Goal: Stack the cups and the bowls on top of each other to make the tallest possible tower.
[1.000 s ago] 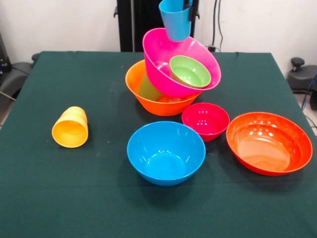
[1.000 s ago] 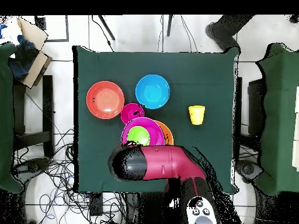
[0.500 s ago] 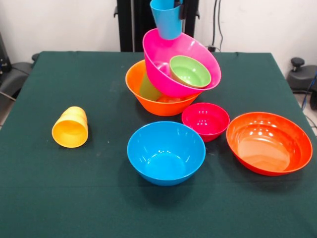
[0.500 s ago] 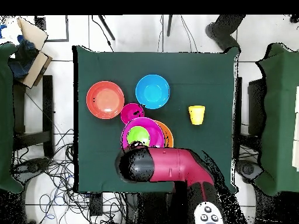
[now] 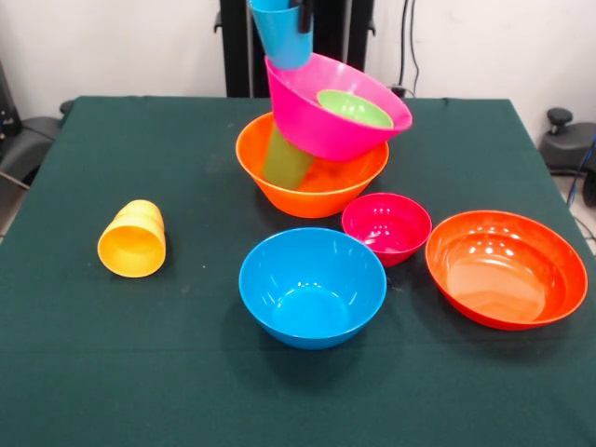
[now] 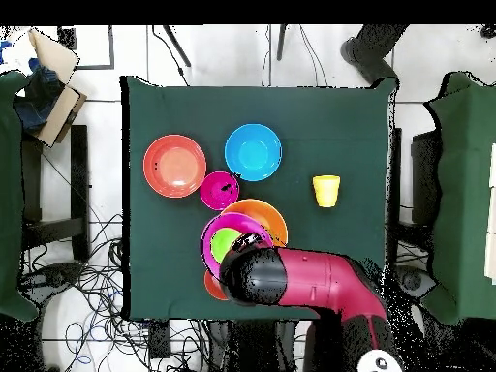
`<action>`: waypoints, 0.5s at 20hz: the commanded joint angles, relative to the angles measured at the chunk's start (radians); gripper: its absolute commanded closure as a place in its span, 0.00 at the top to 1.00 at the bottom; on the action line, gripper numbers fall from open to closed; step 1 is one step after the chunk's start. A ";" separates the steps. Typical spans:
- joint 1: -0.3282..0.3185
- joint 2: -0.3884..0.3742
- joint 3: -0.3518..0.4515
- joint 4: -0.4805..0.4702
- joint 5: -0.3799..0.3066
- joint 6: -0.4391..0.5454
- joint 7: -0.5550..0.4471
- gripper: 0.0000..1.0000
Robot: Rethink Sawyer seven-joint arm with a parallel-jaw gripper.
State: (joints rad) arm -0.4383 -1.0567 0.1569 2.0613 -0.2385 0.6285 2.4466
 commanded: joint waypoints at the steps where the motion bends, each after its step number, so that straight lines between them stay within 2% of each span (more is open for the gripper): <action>1: -0.043 -0.009 0.021 0.052 -0.104 -0.058 -0.123 0.00; 4: -0.057 -0.017 0.031 0.059 -0.100 -0.055 -0.128 0.00; 10: -0.035 -0.020 0.017 0.063 -0.117 -0.051 -0.089 0.00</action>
State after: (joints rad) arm -0.4817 -1.0811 0.1486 2.0717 -0.2538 0.6285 2.4466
